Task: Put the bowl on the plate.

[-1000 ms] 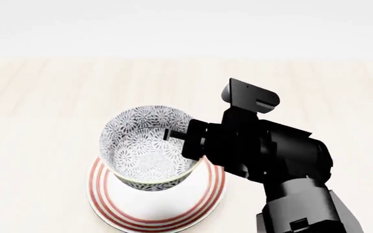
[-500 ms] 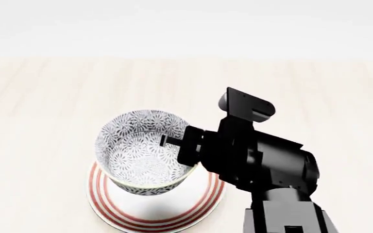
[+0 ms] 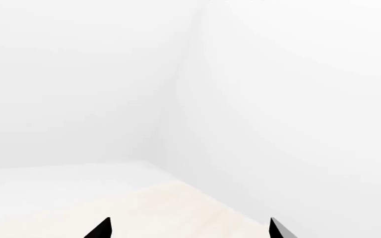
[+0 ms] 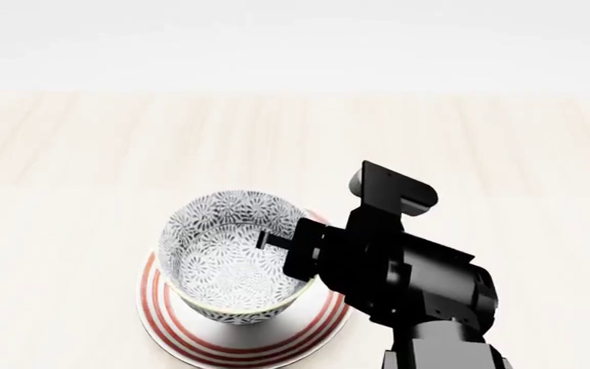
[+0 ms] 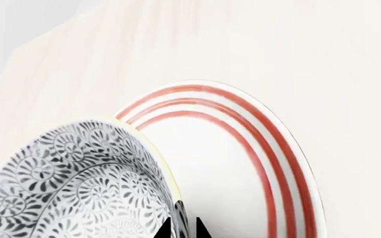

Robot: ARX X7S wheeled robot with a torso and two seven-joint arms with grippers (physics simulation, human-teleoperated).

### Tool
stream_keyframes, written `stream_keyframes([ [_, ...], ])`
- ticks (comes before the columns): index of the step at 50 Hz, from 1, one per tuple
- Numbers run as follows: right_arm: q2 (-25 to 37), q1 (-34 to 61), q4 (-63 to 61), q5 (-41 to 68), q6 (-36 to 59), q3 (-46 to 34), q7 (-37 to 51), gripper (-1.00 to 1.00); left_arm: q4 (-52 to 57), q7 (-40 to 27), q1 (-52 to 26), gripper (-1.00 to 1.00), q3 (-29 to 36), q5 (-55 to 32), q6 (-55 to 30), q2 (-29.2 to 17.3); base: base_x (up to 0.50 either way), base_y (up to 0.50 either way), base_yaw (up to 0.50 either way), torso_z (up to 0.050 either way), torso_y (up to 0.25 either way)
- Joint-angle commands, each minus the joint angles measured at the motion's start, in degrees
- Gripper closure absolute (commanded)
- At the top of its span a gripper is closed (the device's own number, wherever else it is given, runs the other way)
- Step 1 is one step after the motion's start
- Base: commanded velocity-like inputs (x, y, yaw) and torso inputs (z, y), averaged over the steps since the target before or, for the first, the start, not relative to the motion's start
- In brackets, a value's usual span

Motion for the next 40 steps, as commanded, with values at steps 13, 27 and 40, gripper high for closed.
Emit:
stream_keyframes([
  [13, -0.08, -0.65, -0.01, 4.31, -10.88, 1.05, 2.28, -1.00, 0.25, -0.27, 0.16, -1.00, 0.39, 0.08, 0.30, -0.27, 0.00, 0.00, 0.00, 0.000, 0.001],
  [27, -0.06, 1.37, -0.03, 10.22, -25.48, -0.10, 0.43, -1.00, 0.14, -0.51, -0.01, -1.00, 0.62, -0.04, 0.29, -0.53, 0.00, 0.00, 0.00, 0.000, 0.000],
  [40, 1.73, -8.08, -23.51, 17.13, -36.87, -5.65, 10.86, -1.00, 0.45, -0.68, -0.03, -1.00, 1.00, 0.09, 0.33, -0.72, 0.00, 0.00, 0.00, 0.000, 0.000],
])
